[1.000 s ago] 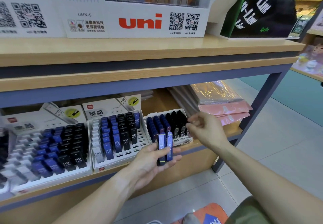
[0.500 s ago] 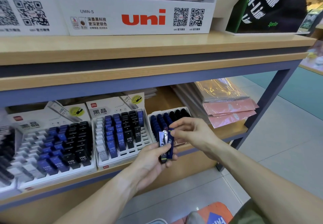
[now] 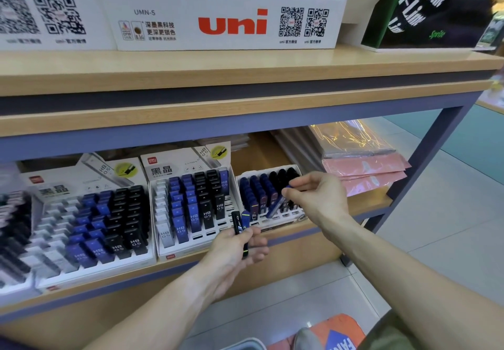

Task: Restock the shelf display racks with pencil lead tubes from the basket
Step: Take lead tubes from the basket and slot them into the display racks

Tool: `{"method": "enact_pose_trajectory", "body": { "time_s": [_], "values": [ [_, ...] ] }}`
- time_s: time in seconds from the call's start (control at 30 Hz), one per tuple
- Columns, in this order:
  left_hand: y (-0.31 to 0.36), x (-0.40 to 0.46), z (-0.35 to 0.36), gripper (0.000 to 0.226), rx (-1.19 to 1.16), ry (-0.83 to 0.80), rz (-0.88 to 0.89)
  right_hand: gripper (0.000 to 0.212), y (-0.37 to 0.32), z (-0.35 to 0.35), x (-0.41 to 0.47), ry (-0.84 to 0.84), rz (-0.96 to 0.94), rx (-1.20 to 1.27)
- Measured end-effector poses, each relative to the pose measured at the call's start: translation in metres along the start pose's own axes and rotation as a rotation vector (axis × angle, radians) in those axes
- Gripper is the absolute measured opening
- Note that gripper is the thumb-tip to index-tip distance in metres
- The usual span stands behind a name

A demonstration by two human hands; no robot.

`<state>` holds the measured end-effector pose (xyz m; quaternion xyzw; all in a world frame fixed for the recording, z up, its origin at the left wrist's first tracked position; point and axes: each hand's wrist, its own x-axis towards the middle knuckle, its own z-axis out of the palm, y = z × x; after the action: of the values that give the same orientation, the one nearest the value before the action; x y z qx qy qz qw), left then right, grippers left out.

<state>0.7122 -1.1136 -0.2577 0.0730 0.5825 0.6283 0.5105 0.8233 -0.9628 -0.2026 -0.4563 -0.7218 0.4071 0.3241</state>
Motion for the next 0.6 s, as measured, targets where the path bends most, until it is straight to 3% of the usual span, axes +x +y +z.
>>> {"method": "enact_pose_trajectory", "body": {
  "time_s": [0.13,0.3,0.6],
  "values": [
    [0.000,0.000,-0.005,0.023,0.007,0.011,-0.010,0.016,-0.003,0.012,0.000,0.039,-0.117,-0.147],
    [0.000,0.000,-0.008,0.022,0.018,0.021,-0.015,0.012,-0.002,0.028,-0.007,-0.029,-0.253,-0.318],
    [0.000,-0.001,-0.007,0.023,0.038,0.015,-0.028,0.015,0.000,0.038,-0.004,-0.027,-0.269,-0.354]
  ]
}}
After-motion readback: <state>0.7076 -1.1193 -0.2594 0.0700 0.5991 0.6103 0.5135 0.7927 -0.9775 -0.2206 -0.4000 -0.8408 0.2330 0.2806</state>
